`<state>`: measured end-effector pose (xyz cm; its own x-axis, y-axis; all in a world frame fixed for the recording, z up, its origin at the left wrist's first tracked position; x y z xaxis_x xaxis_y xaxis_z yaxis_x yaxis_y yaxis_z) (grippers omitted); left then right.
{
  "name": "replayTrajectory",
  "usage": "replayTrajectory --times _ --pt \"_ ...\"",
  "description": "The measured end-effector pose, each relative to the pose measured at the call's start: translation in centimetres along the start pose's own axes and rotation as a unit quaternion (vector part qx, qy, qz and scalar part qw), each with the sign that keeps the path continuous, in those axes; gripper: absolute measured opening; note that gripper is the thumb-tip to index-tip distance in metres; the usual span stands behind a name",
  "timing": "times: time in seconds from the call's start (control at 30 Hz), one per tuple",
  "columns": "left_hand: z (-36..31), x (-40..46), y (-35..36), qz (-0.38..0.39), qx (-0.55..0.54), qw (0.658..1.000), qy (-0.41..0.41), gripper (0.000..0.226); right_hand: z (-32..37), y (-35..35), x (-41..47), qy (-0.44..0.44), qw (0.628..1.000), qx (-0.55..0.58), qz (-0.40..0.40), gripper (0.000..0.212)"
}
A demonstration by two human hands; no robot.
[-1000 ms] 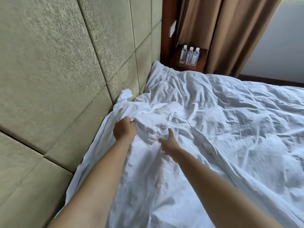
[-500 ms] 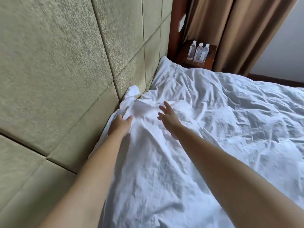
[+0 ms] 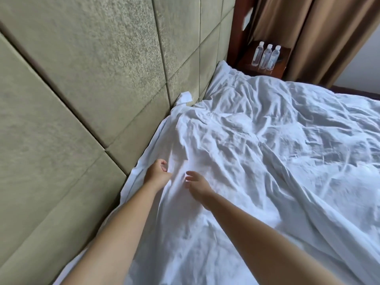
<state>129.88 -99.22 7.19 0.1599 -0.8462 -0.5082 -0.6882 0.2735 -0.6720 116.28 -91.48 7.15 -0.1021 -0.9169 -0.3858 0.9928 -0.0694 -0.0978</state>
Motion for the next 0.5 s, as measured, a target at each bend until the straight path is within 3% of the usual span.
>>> replayTrajectory --times 0.17,0.27,0.4,0.5 --pt "6.6 -7.2 -0.4 0.077 0.058 0.994 -0.049 0.028 -2.7 2.9 -6.9 0.013 0.998 -0.038 0.045 0.049" --pt "12.2 -12.0 0.3 0.083 0.116 0.987 -0.071 0.018 -4.6 3.7 -11.6 0.023 0.995 -0.056 0.084 0.046" --pt "18.4 -17.2 0.6 0.077 0.229 0.967 -0.076 0.060 -7.3 3.9 -16.7 0.007 0.985 -0.114 0.127 0.048" --pt "21.2 -20.3 0.9 0.069 0.290 0.951 -0.087 0.079 -8.6 3.6 -20.1 0.005 0.977 -0.146 0.157 0.050"
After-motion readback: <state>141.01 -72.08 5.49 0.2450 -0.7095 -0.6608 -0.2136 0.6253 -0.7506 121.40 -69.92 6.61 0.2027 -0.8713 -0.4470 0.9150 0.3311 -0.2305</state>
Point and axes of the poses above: each hand's wrist, its own x-axis towards the middle knuckle, its own y-axis out of the palm, z = x × y, the point moved 1 cm from there along x, towards the middle knuckle, and after that the axes turned 12 degrees about -y, right-handed, at the moved point
